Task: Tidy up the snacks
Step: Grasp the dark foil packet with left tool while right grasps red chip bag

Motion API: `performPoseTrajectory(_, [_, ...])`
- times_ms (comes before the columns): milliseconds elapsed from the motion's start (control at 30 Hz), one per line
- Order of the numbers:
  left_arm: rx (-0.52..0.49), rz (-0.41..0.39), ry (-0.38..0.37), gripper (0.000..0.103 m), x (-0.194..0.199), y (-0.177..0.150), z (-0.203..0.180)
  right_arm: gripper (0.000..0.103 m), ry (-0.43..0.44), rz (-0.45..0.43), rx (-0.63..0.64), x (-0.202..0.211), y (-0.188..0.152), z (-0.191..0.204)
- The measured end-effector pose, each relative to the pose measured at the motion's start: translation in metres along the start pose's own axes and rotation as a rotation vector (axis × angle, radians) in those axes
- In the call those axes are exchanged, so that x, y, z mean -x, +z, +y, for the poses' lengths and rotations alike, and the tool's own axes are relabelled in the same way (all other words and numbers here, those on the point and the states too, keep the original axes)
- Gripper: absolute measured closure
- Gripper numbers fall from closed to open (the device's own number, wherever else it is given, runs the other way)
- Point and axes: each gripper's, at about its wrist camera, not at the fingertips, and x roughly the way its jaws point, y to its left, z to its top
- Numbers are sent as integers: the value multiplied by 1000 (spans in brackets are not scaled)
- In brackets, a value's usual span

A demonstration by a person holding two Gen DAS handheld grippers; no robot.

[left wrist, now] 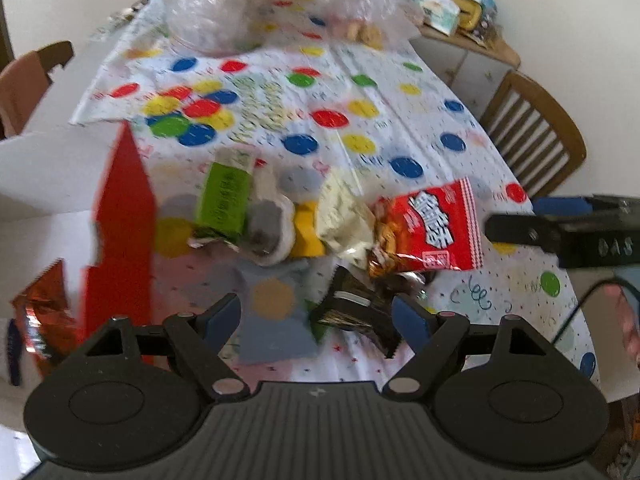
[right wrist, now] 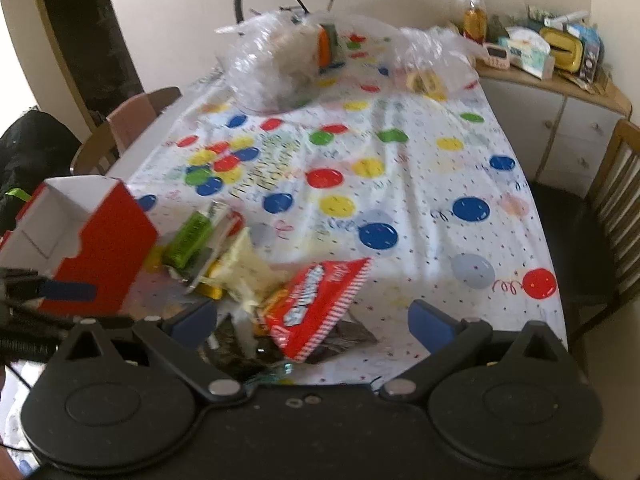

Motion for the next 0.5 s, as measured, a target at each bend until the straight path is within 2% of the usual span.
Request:
performPoseTrajectory(100, [32, 37, -5, 20, -17, 0, -7, 3, 1, 22, -16, -12, 3, -7])
performPoseTrajectory(267, [159, 102, 4, 20, -43, 6, -7, 6, 3, 64, -19, -35, 8, -14])
performPoseTrajectory(500, [346, 166, 31, 21, -69, 12, -1, 21, 33, 111, -11, -59, 13, -17])
